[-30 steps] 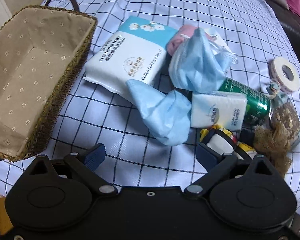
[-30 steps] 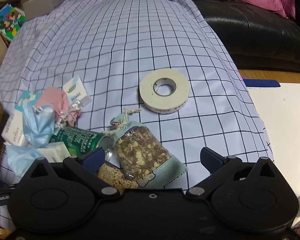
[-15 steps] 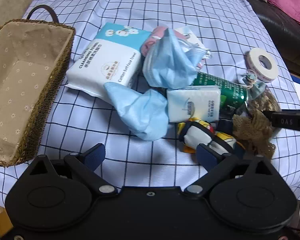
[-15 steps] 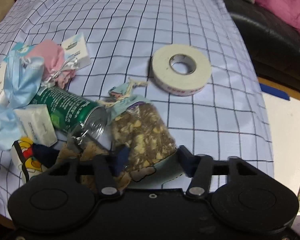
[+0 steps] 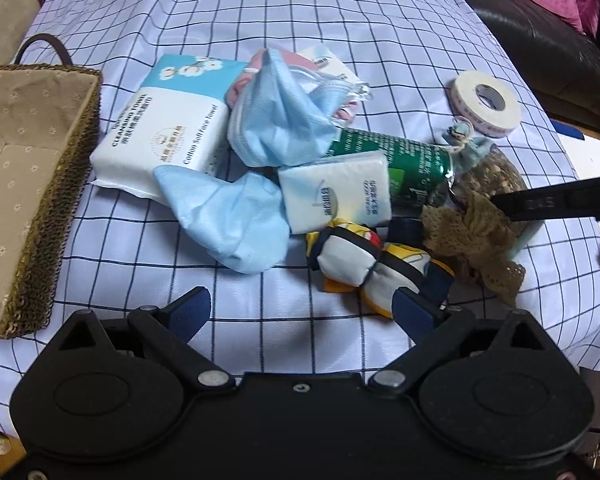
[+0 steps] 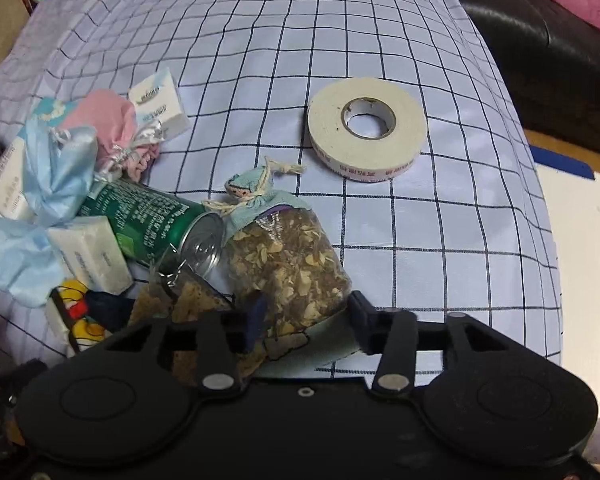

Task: Organize soft objects
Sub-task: 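Move the left tool to the penguin-print cloth bundle while the right tool approaches the nut bag, then grasp the penguin-print bundle with the left tool while the right tool grasps the nut bag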

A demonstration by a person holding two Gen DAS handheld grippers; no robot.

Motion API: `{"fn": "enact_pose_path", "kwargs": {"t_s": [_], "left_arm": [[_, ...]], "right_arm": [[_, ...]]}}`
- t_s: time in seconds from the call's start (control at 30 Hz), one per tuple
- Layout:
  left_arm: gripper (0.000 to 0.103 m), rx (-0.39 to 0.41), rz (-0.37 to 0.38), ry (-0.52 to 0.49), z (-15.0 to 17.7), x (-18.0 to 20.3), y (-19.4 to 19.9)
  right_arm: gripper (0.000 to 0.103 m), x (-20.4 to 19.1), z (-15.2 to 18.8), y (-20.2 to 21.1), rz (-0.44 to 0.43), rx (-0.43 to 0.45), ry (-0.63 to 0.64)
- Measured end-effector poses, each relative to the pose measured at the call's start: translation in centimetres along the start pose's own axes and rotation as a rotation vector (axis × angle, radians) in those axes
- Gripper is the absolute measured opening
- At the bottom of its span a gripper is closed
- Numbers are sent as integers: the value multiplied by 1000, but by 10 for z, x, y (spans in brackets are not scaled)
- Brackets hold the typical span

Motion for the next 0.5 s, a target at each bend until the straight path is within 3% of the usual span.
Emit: {"fn": "enact_pose_path", "kwargs": {"t_s": [0.13, 0.5], "left_arm": [[95, 8, 22, -35, 2, 11, 0], [95, 5, 48, -96, 4, 31, -13]], "right_arm": [[55, -13, -3, -4, 62, 20, 66], [70, -12, -14, -19, 57, -7, 40]]}}
Point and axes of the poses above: each gripper's, at about its wrist camera, not at the fingertips, and y roughly against the way its jaws point, x to its right, z to its underside, the point moved 3 cm from there along -y, roughly the way its jaws point, and after that the axes turned 3 degrees about -x, right-handed, at the moved point
